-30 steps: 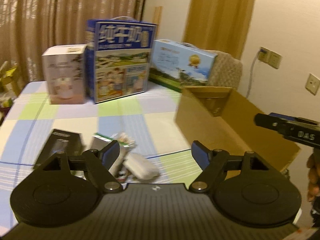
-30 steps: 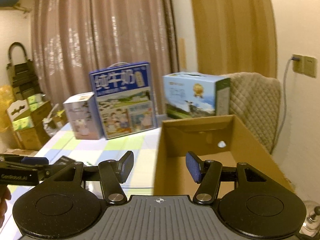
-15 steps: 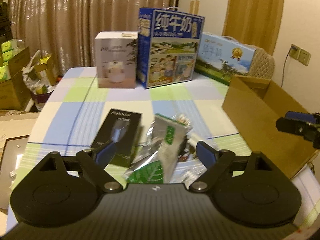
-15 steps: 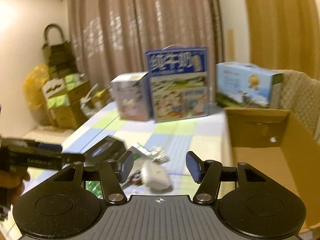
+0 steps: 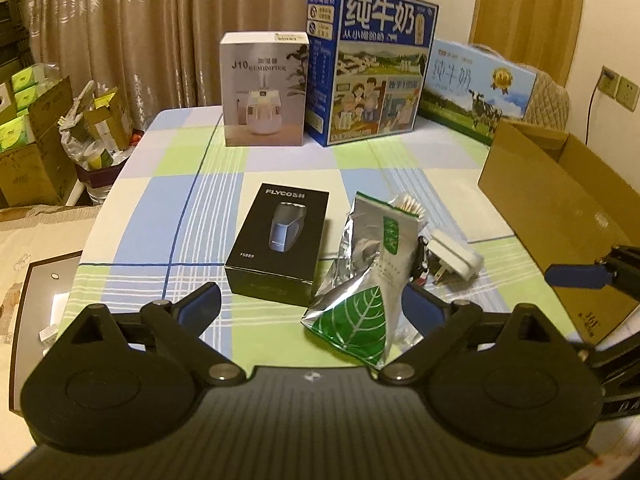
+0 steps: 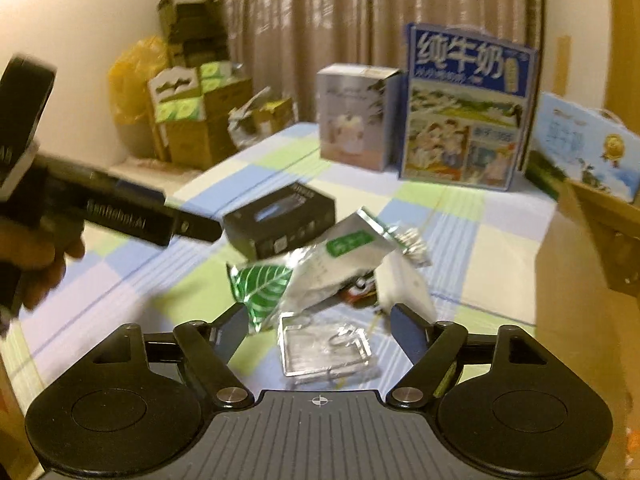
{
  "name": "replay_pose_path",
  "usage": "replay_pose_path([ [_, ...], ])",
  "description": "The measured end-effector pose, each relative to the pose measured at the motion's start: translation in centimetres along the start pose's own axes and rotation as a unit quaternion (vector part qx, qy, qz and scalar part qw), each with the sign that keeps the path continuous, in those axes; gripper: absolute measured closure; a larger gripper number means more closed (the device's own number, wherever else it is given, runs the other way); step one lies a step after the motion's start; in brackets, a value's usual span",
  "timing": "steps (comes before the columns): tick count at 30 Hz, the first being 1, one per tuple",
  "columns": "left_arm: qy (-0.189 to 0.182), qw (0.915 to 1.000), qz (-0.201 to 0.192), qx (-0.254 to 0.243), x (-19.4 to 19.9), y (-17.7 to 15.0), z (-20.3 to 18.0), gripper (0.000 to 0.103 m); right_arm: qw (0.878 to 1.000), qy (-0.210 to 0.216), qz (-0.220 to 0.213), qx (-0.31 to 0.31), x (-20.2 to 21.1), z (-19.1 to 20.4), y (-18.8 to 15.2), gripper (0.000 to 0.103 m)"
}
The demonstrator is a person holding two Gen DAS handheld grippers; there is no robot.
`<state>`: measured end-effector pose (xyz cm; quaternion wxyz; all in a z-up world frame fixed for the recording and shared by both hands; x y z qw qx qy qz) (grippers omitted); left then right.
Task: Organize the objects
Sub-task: 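Move both tools back over the remaining items on the table, then grasp the plastic-wrapped metal rack with the right tool while the left tool grasps the silver tea bag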
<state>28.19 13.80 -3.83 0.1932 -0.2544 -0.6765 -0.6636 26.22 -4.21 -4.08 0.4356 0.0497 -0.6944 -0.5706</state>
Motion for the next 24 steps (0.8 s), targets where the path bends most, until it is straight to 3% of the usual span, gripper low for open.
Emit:
replay_pose_path([
  [9,0.002,0.9999,0.012,-0.003,-2.1,0.5,1.1,0.006,0.998,0.017,0.065,0.001,-3.5,-0.5,-1.8,0.023],
  [24,0.016,0.9995,0.025,0.0,-4.2,0.6,1.5,0.005,0.994,0.021,0.104,0.001,-8.5,-1.5,-2.1,0.022],
])
Point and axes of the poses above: each gripper's, at about its wrist camera, not at the fingertips, and x roughly against the way its jaws point, z to its left, y to its top, the point moved 2 cm from there along -x, roughly the way its jaws point, and after that the axes turned 5 degrees about -z, right-handed, at the moved point
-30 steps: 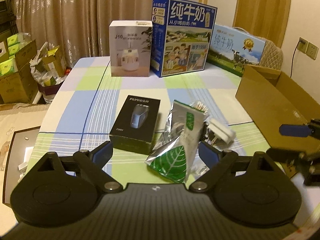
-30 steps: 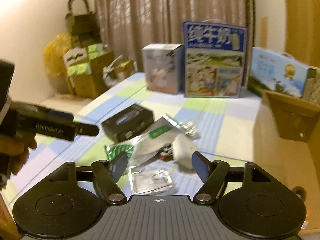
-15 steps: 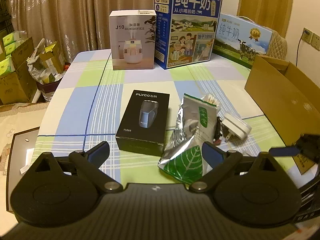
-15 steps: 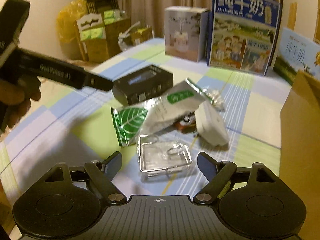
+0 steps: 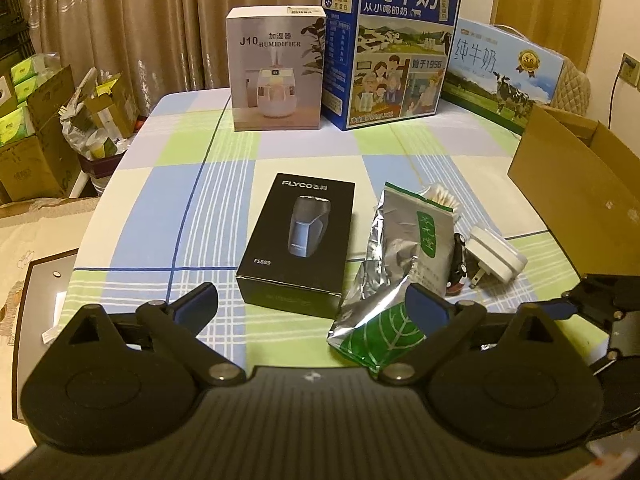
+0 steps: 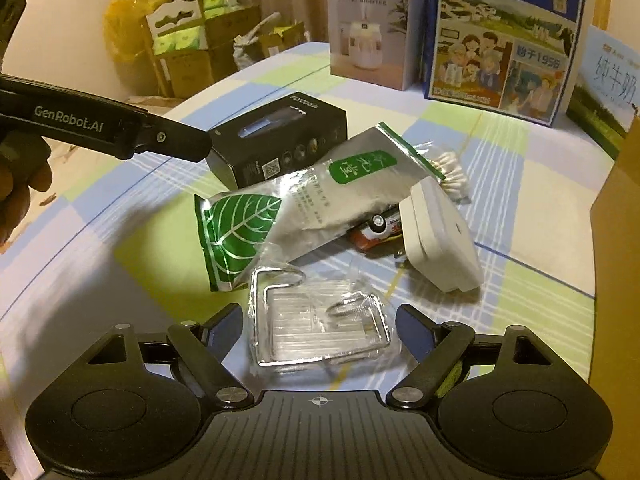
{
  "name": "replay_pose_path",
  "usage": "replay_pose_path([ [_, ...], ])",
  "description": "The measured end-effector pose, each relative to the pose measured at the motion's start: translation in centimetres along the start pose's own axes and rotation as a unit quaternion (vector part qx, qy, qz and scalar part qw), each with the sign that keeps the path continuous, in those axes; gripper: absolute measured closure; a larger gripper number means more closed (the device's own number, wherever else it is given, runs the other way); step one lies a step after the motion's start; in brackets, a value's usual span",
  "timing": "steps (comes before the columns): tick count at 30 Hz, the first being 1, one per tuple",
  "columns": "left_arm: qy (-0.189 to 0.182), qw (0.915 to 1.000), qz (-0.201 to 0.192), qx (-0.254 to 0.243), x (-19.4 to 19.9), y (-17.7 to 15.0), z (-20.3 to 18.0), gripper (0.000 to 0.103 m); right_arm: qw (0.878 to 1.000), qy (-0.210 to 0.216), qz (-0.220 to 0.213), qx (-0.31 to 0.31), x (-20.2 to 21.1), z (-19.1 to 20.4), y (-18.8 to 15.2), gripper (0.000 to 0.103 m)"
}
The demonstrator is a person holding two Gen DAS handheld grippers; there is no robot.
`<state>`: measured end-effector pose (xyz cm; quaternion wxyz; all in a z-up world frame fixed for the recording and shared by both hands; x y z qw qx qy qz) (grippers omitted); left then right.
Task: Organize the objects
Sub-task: 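Grasp the plastic-wrapped metal rack with the right tool while the left tool grasps the silver tea bag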
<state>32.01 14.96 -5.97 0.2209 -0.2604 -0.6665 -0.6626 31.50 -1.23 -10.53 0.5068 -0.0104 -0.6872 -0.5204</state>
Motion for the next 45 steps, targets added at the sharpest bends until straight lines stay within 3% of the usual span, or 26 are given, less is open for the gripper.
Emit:
replay_pose_path([
  [12,-0.002,1.0,0.006,-0.002,-0.6,-0.2,-0.5,0.004,1.0,0.02,0.021,-0.005,-1.7,-0.6,0.1,0.023],
  [16,-0.003,1.0,0.006,-0.004,-0.8,-0.1,-0.8,0.004,0.999,0.02,0.026,-0.013,-1.4,-0.8,0.2,0.035],
  [23,-0.018,0.9997,0.002,-0.017,-1.3,0.2,-1.9,0.007,0.999,-0.009,0.022,-0.032,0.0,-1.9,0.6,0.036],
  [30,-0.051,0.9967,-0.003,-0.062,-1.8,0.6,-4.8,0.018,0.997,-0.045,0.016,-0.057,1.2,-4.0,0.8,0.036],
  [34,-0.068,0.9944,0.0,-0.08,-2.3,0.5,-6.2,0.022,0.996,-0.053,0.017,-0.069,1.6,-5.3,0.6,0.036],
  [45,-0.083,0.9909,0.026,-0.103,-4.9,0.4,-7.9,0.022,0.995,-0.056,0.028,-0.076,2.3,-6.8,-0.2,0.036],
])
Point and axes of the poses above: each gripper's, at about its wrist camera, not at the fingertips, and x roughly against the way its jaws point, z to its left, y to its top, the point moved 2 cm from there along -x, roughly the way its jaws point, and after that the axes turned 5 degrees about -z, right-handed, at the moved point
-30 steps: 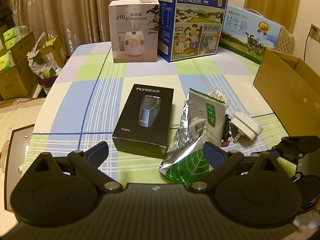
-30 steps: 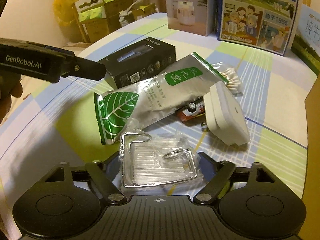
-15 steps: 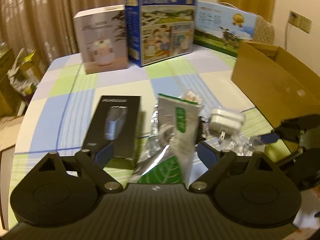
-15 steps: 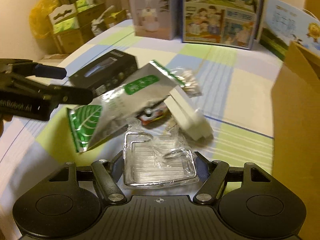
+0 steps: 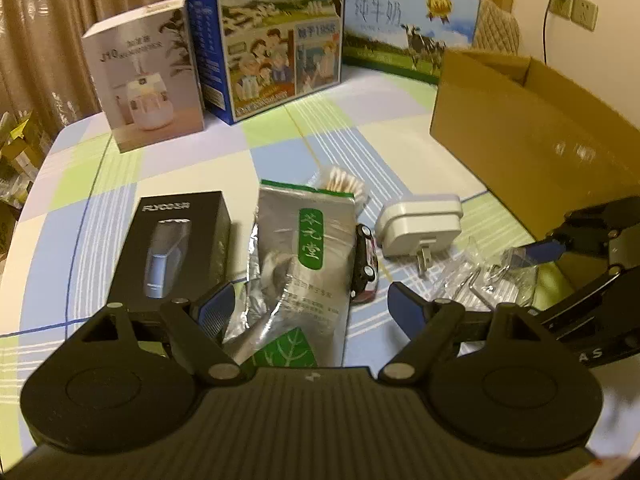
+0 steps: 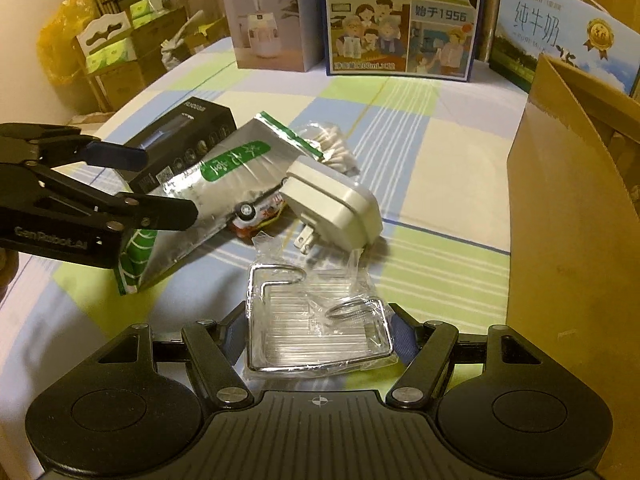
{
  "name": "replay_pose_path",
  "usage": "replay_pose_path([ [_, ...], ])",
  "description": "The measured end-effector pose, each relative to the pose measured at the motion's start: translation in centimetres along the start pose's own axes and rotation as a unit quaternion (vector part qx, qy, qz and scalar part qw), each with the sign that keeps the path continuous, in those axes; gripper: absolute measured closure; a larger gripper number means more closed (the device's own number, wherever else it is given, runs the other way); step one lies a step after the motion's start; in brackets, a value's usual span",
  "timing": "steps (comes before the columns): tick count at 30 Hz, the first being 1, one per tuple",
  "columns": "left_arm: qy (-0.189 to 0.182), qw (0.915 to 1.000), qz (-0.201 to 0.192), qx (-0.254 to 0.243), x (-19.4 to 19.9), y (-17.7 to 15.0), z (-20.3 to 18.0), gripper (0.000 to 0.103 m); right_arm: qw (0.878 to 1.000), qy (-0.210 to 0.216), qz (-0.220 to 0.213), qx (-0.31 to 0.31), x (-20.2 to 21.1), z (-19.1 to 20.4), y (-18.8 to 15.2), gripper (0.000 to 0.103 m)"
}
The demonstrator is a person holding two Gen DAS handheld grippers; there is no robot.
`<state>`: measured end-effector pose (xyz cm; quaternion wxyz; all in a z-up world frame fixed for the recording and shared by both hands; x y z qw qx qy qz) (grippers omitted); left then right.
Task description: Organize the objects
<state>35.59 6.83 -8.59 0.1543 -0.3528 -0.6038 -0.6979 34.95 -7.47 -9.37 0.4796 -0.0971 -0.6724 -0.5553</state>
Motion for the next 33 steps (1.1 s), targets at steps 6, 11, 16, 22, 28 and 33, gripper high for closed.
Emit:
replay_pose_path([
  [6,0.003,0.9998,0.017,-0.01,-1.6,-0.3,-0.4,0.03,1.0,0.0,0.004,0.003,0.2,-0.3,-0.3,0.036],
  [11,0.014,0.999,0.037,-0.021,-2.6,-0.9,-0.3,0.046,1.0,0.008,0.004,0.003,0.2,-0.3,-0.2,0.036],
  [16,0.016,0.9989,0.044,-0.006,-2.4,-1.1,0.0,0.064,1.0,0.014,0.001,0.005,0.3,0.0,0.2,0.036],
  [22,0.015,0.9979,0.062,0.01,-0.7,-1.9,-0.4,0.071,1.0,0.024,-0.003,0.008,0.7,0.8,0.6,0.036],
  [28,0.006,0.9963,0.085,0.004,3.2,-4.5,-2.2,0.072,0.999,0.035,-0.007,0.003,2.3,1.7,-0.1,0.036],
  [33,-0.002,0.996,0.089,0.01,6.1,-6.5,-3.0,0.073,0.999,0.04,-0.013,0.004,3.9,2.7,-0.8,0.036],
])
Point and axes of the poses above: each gripper's, at about its wrist camera, not at the fingertips, and x roughly against the way its jaws point, z to its left, y to its top, the point moved 2 cm from there along -x, roughly the way its jaws point, and after that the axes turned 5 degrees about -z, right-handed, at the moved point
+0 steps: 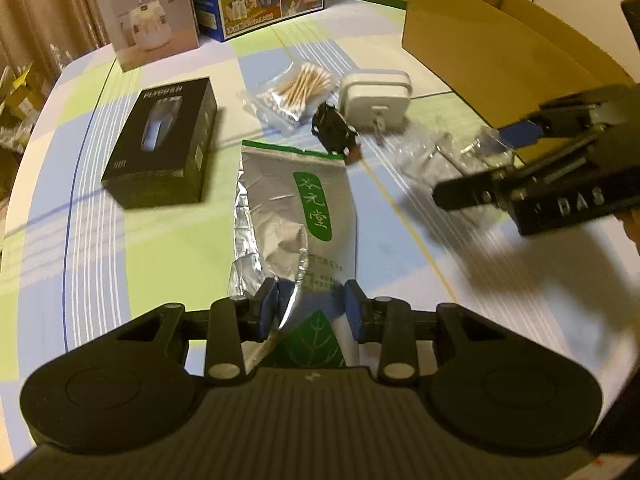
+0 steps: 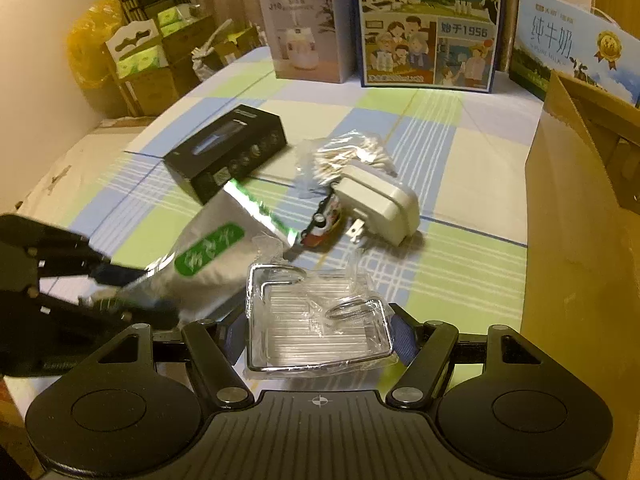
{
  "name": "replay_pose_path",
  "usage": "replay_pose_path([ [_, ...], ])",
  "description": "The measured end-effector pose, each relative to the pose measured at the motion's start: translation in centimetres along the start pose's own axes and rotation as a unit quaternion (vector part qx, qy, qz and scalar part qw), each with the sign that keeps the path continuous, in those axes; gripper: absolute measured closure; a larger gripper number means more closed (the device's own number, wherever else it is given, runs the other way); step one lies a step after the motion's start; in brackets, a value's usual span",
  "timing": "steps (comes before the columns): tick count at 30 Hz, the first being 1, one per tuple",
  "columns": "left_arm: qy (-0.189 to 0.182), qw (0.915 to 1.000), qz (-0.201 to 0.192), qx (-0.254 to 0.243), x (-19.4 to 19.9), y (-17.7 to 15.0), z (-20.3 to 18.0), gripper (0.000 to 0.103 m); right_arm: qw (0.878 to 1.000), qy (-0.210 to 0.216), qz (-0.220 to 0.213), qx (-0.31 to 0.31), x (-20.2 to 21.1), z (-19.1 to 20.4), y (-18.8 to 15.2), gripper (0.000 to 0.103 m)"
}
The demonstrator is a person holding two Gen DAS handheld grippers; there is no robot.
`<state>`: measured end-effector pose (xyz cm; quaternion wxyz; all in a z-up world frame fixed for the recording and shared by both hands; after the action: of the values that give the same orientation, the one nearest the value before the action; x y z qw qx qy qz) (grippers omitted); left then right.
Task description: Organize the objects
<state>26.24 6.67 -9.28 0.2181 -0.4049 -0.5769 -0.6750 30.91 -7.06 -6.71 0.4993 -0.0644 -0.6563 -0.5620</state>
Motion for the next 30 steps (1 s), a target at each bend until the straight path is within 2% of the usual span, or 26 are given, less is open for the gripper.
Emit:
replay_pose_path([
  [5,0.0,0.9996,-0.024,0.012,2.1,-0.3,0.2,0.07,1.0,-0.007,-0.005,-0.011,1.4,-0.1,-0.7,0.036],
  [7,0.004,0.9994,-0.028,0.018,1.8,0.1,0.7,0.052,1.0,-0.009,-0.006,-0.019,2.0,-0.3,-1.0,0.036],
  [10,0.015,0.9993,-0.023,0.025,0.7,0.6,1.2,0.04,1.0,-0.009,-0.005,-0.022,2.2,-0.4,-1.1,0.036],
  [14,-0.005,0.9993,-0.013,0.035,-1.1,1.3,1.6,0.027,1.0,-0.013,-0.002,-0.024,1.8,-0.9,-1.0,0.036],
  [20,-0.013,0.9989,0.023,0.039,-3.5,1.5,2.1,0.027,1.0,-0.008,0.004,-0.022,0.7,-1.1,-0.9,0.036],
  [28,-0.01,0.9991,0.037,0.018,-4.6,1.5,1.5,0.026,1.0,-0.002,0.005,-0.016,0.3,-0.7,-0.6,0.036],
  [30,-0.003,0.9991,0.041,0.01,-4.6,1.5,1.3,0.03,1.0,-0.002,0.006,-0.016,0.3,-0.7,-0.7,0.036],
])
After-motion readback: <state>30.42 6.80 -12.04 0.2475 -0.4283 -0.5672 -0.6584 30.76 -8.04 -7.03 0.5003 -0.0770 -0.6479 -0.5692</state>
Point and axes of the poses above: each gripper's, at about its wrist camera, not at the fingertips, and x roughly against the way its jaws point, z to its left, y to its top, the point moved 2 cm from there along -x, roughly the way its jaws point, and after that the axes turned 5 degrees about -z, right-handed, at the moved point
